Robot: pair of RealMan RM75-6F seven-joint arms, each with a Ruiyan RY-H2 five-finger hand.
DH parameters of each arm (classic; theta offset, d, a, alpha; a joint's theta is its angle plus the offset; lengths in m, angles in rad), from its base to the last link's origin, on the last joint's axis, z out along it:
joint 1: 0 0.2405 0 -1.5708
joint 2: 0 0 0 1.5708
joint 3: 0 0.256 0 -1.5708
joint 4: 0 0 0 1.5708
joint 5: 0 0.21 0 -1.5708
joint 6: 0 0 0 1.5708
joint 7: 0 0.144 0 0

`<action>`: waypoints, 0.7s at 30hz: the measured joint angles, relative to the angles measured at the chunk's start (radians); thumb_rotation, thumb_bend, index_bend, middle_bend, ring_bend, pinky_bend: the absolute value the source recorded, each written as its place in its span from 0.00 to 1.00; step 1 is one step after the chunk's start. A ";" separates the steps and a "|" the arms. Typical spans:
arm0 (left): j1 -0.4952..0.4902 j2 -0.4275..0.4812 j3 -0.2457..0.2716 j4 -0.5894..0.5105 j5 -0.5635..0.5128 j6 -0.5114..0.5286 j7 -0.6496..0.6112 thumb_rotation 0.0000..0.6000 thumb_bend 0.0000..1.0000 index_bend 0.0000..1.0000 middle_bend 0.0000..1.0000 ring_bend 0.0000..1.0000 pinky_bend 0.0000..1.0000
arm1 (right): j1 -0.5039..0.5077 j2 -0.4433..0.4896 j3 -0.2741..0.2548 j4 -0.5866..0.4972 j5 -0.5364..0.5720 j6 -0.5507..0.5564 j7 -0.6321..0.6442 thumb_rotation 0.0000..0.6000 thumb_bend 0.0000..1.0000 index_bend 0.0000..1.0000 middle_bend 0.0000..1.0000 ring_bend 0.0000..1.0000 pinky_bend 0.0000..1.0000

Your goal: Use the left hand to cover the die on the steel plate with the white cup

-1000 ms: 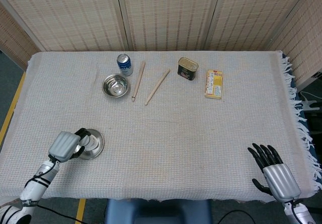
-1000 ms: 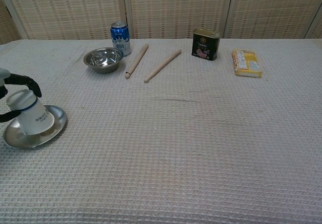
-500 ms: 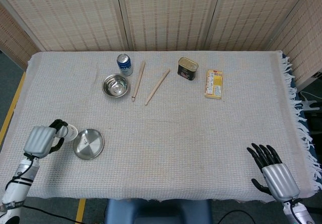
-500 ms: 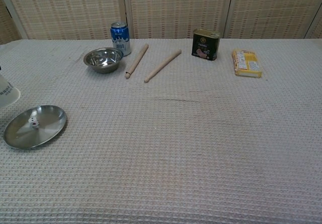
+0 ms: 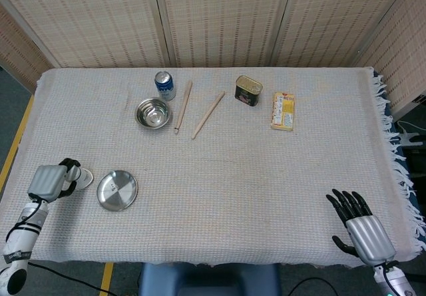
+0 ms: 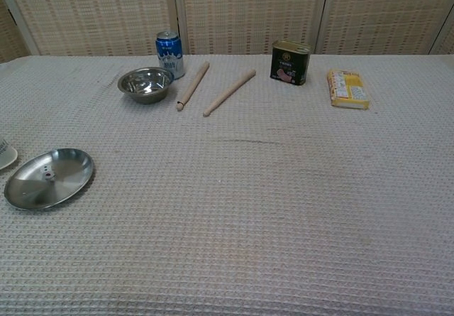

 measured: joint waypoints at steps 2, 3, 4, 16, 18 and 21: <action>-0.004 0.001 0.005 -0.007 0.003 -0.014 0.003 1.00 0.45 0.37 0.66 0.72 0.91 | 0.001 0.001 -0.001 -0.001 0.001 -0.003 0.001 1.00 0.14 0.00 0.00 0.00 0.00; -0.006 0.003 0.007 -0.013 0.003 -0.021 0.006 1.00 0.44 0.33 0.61 0.71 0.91 | 0.001 0.002 -0.002 -0.001 0.000 -0.004 0.001 1.00 0.14 0.00 0.00 0.00 0.00; -0.007 0.004 0.008 -0.020 0.004 -0.025 0.012 1.00 0.43 0.29 0.54 0.70 0.91 | 0.001 0.003 -0.002 -0.002 -0.001 -0.003 0.001 1.00 0.14 0.00 0.00 0.00 0.00; 0.007 0.035 0.014 -0.093 0.001 0.012 0.032 1.00 0.34 0.00 0.00 0.01 0.40 | -0.003 0.002 -0.005 -0.005 -0.006 0.004 -0.007 1.00 0.14 0.00 0.00 0.00 0.00; 0.015 0.044 0.018 -0.115 0.019 0.028 0.017 1.00 0.33 0.00 0.00 0.00 0.37 | -0.003 0.003 -0.007 -0.006 -0.003 -0.001 -0.014 1.00 0.14 0.00 0.00 0.00 0.00; 0.026 0.056 0.026 -0.137 0.058 0.054 -0.005 1.00 0.32 0.00 0.00 0.00 0.35 | -0.001 0.006 -0.010 -0.016 0.000 -0.012 -0.020 1.00 0.15 0.00 0.00 0.00 0.00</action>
